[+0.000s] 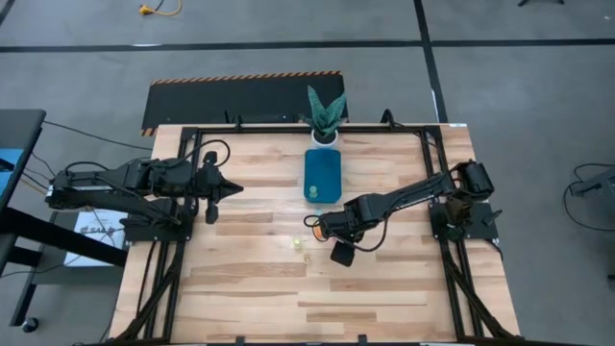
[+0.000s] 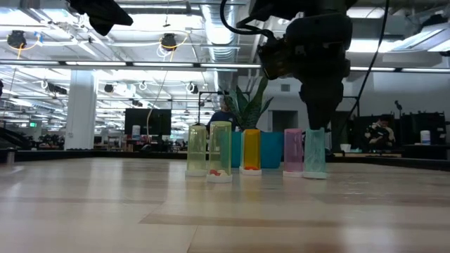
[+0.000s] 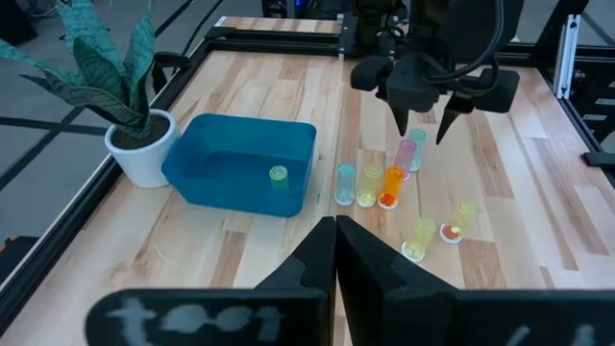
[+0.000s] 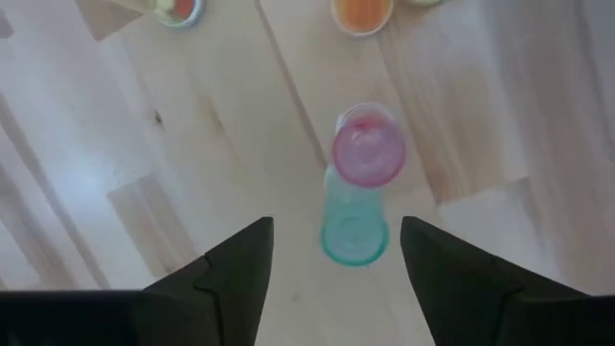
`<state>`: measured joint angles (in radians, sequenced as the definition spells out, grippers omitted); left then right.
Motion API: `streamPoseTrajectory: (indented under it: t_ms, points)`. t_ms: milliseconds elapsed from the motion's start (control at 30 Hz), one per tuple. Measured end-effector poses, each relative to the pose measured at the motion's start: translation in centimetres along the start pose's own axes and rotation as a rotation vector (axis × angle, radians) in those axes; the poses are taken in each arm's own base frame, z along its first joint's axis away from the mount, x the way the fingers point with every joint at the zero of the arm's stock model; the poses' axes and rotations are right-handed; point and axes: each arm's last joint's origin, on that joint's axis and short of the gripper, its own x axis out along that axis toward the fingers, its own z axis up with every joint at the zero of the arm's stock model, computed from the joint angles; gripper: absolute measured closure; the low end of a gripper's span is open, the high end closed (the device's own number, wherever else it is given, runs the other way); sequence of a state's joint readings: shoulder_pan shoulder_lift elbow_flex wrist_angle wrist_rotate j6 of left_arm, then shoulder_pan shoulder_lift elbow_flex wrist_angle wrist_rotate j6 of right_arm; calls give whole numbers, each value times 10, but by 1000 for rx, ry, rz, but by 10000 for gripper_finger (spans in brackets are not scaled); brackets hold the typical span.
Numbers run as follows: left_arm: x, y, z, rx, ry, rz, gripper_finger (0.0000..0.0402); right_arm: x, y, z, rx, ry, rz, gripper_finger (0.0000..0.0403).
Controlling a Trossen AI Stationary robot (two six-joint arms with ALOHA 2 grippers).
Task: Pick and place pill bottles into a basket
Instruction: Put the blue pill bottle into the blue bin
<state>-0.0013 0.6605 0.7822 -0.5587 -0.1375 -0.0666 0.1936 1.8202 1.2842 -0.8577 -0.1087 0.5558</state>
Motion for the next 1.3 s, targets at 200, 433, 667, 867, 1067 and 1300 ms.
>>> streamPoseTrajectory:
  t_ms: [200, 433, 667, 867, 1067, 1300]
  points:
    - [0, 0, 0, -1, 0, 0, 401, 0, -3, 2, -8, -6, -9, 179]
    - [0, 0, 0, -1, 0, 0, 401, 0, -4, 2, -20, -7, -10, 179]
    - [0, 0, 0, -1, 0, 0, 401, 0, -5, 1, -18, 12, -26, 179]
    - [0, 0, 0, -2, 0, 0, 401, 0, -6, 1, -26, 3, -41, 179]
    - [0, 0, 0, -2, 0, 0, 401, 0, -6, 1, -26, 2, -41, 179]
    - [0, 0, 0, -2, 0, 0, 401, 0, -5, 1, -29, -6, -35, 179]
